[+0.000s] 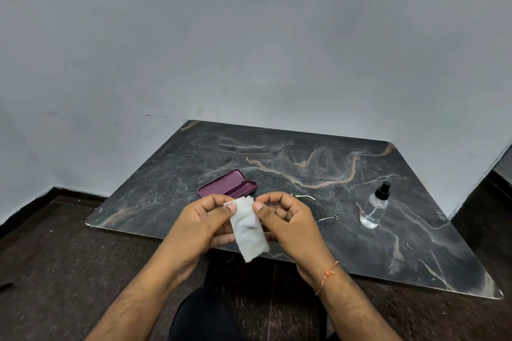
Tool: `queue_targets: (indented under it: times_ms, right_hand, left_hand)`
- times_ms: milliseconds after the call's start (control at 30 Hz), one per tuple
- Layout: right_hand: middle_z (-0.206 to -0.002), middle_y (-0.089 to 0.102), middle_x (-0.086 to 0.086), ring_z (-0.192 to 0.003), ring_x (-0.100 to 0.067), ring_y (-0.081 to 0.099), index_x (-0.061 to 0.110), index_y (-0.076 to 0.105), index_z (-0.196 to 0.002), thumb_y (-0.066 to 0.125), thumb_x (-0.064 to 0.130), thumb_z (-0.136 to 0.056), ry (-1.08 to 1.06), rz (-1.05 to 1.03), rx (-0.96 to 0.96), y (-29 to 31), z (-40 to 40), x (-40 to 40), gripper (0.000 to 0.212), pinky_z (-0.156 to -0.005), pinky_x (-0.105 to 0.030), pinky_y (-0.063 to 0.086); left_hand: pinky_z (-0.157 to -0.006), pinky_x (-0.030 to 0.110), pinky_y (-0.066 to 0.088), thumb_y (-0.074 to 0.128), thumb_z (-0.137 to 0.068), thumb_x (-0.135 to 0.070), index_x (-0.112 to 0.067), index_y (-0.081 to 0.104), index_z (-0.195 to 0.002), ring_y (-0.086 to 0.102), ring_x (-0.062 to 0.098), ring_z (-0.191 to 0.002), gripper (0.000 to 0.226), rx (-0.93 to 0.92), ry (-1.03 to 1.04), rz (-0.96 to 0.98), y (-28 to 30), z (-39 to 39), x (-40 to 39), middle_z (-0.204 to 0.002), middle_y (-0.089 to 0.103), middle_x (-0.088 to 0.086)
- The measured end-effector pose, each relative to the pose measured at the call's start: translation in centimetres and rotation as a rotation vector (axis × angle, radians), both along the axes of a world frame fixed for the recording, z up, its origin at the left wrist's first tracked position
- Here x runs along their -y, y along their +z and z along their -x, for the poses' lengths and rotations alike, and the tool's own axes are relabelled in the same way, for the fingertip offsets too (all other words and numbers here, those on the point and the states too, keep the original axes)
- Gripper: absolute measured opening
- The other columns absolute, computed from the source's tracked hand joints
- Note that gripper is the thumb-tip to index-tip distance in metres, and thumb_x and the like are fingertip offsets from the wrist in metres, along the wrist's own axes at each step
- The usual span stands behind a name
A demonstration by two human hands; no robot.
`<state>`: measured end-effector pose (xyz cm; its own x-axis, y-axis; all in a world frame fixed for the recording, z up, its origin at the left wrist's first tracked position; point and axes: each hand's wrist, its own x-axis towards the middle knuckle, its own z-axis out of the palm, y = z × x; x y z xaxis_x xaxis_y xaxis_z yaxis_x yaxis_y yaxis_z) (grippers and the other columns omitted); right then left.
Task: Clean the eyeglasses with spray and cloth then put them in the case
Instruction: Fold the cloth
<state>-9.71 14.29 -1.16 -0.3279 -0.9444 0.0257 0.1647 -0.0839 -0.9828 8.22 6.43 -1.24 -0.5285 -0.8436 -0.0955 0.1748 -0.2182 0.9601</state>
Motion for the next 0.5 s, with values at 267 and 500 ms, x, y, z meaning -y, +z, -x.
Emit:
queue_targets:
  times_ms: [267,500]
  right_hand:
    - [-0.088,0.077,-0.002,-0.061,-0.01,0.063,0.013,0.076,-0.113,0.092,0.006,-0.082,0.085,-0.063,-0.127,-1.5,0.6,-0.5,0.036,-0.059,-0.022,0.054]
    - [-0.082,0.072,-0.008,-0.066,-0.009,0.065,0.015,0.078,-0.108,0.081,0.007,-0.094,0.0,-0.077,-0.14,-2.0,0.8,-0.5,0.016,-0.06,-0.02,0.052]
  left_hand:
    - [-0.075,0.045,0.071,0.056,-0.112,-0.022,-0.002,0.063,-0.129,0.082,0.044,-0.103,0.027,-0.111,0.035,-0.207,-1.3,0.6,0.1,-0.118,0.08,0.029]
    - [-0.071,0.032,0.068,0.091,-0.069,-0.011,-0.006,0.068,-0.132,0.084,0.03,-0.1,0.068,-0.113,0.057,-0.18,-2.7,1.4,-0.4,-0.118,0.082,0.021]
